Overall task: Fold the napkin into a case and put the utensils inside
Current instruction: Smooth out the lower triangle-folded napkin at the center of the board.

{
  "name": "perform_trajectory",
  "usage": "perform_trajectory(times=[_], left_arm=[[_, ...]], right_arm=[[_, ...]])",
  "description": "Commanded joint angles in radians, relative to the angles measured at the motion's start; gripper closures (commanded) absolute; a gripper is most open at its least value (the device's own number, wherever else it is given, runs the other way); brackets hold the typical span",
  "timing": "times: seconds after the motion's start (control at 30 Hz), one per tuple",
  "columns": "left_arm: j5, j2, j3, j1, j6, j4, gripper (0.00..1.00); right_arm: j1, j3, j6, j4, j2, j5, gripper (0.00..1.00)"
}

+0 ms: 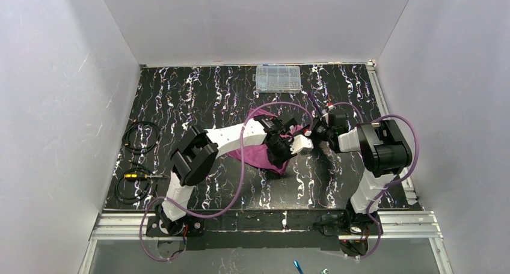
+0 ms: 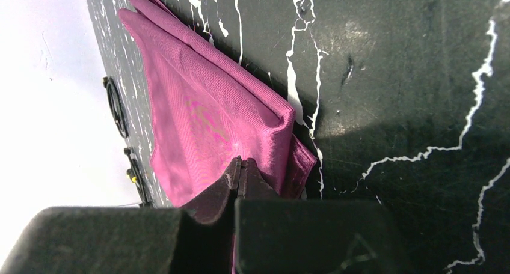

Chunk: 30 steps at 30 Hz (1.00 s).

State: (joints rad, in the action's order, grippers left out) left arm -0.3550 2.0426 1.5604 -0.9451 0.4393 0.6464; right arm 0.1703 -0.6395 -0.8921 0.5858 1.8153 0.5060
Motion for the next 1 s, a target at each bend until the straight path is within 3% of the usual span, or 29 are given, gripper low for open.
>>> perform_trajectory(times=[0.0,0.77,0.87,0.97], left_arm=[[-0.018,-0.02,-0.03,-0.005,0.036,-0.025,0.98],[0.026,0.023,-0.089,-0.057,0.111,-0.059,1.0],[0.051,-0.001,-0.047,-0.056,0.102,-0.027,0.91],[0.055,-0.03,0.04,-0.04,0.066,0.056,0.72]], right_arm=[[-0.002,0.004,0.003,0.034,0.021,0.0,0.99],[-0.008,-0.035,0.025,-0.007,0.036,0.02,0.99],[-0.007,-0.048,0.044,-0.041,0.013,0.019,0.99],[-0.007,-0.065,0.078,-0.092,-0.029,0.005,0.99]])
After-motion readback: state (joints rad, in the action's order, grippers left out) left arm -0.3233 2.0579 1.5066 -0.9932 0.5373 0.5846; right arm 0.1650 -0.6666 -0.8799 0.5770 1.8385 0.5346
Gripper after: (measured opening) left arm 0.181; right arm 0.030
